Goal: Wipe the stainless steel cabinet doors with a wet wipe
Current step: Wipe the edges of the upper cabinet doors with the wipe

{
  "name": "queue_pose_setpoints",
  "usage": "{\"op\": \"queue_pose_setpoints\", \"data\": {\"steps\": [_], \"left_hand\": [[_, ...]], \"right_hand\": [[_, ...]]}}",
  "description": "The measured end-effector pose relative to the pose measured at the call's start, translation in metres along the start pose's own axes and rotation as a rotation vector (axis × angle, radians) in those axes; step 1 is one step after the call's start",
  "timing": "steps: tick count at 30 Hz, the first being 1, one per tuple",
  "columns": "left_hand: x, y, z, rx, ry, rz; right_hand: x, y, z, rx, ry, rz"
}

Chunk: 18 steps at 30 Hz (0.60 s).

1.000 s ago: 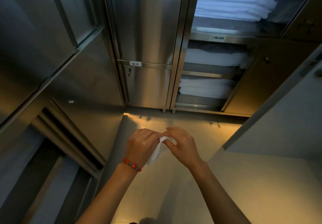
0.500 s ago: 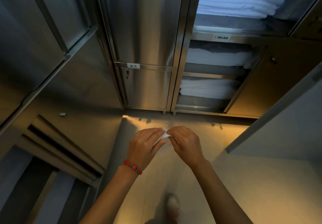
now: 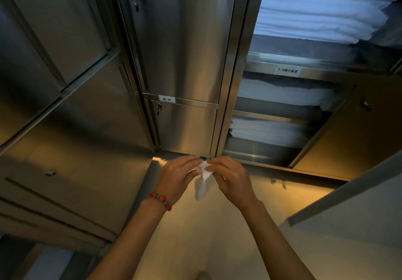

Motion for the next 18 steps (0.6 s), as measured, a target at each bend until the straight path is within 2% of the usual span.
{"op": "queue_pose_setpoints", "data": {"steps": [7,18], "left_hand": [[-0.012,-0.036,0.027,-0.102,0.045,-0.085],[-0.057,-0.086,0.037,-0.003,0.006,-0.062]], "right_hand": [[0.039,-0.034,-0.004,0.028,-0.066,-0.072],[0.074,-0.090,0.029,0.072,-0.109,-0.157]]}}
Point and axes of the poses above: each hand's wrist, its own y-axis away from the middle knuckle, its own z-axis out of the palm, x = y × z, the point moved 1 cm from there along -y, towards the middle knuckle, and after that the axes turned 1 degree about y, right-handed, at the moved point
